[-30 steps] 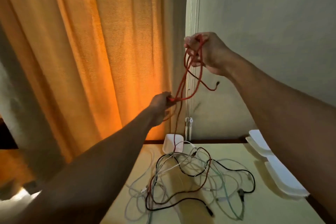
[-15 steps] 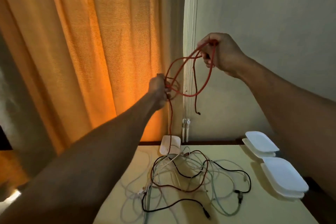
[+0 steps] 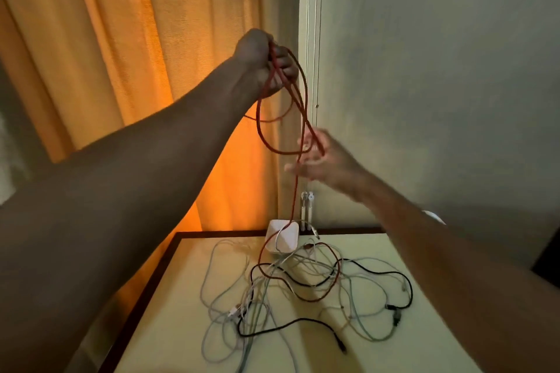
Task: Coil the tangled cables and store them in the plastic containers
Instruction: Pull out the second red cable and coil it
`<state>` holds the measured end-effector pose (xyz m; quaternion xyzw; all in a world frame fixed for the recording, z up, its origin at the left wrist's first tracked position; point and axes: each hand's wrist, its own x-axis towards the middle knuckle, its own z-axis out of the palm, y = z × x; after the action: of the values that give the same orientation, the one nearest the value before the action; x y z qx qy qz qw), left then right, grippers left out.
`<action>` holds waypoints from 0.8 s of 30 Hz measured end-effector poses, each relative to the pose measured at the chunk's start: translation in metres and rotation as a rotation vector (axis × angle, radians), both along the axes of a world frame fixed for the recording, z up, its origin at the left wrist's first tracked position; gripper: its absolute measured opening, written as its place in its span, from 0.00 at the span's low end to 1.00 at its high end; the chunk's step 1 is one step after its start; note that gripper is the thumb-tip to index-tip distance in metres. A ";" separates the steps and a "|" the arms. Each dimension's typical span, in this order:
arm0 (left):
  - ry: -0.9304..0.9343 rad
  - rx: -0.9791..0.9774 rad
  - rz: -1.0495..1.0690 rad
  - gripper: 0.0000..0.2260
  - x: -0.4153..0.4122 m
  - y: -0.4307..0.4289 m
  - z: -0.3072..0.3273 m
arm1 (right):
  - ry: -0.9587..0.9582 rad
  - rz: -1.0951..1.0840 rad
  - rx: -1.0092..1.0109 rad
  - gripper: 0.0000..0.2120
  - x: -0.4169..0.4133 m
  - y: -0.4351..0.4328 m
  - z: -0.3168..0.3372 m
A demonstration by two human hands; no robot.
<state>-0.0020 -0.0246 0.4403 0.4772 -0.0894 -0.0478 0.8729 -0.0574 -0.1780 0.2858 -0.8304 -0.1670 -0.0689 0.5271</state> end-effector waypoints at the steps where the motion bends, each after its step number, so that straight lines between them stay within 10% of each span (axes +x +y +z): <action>1: 0.025 -0.026 -0.007 0.13 -0.001 -0.003 -0.003 | 0.013 -0.021 -0.062 0.49 -0.004 0.010 -0.017; 8: 0.050 -0.039 0.065 0.14 -0.001 0.006 -0.004 | -0.135 -0.227 0.065 0.08 0.006 0.028 -0.030; 14: 0.040 0.387 0.330 0.12 0.015 0.048 -0.056 | -0.310 -0.334 0.109 0.11 0.015 -0.012 0.042; 24: 0.005 0.281 -0.082 0.15 0.014 -0.009 -0.162 | -0.600 -0.245 -0.139 0.08 0.010 -0.004 0.154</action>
<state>0.0122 -0.0333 0.2784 0.5906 -0.0990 -0.0965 0.7950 -0.0476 -0.1821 0.4397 -0.8210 -0.2181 -0.3617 0.3842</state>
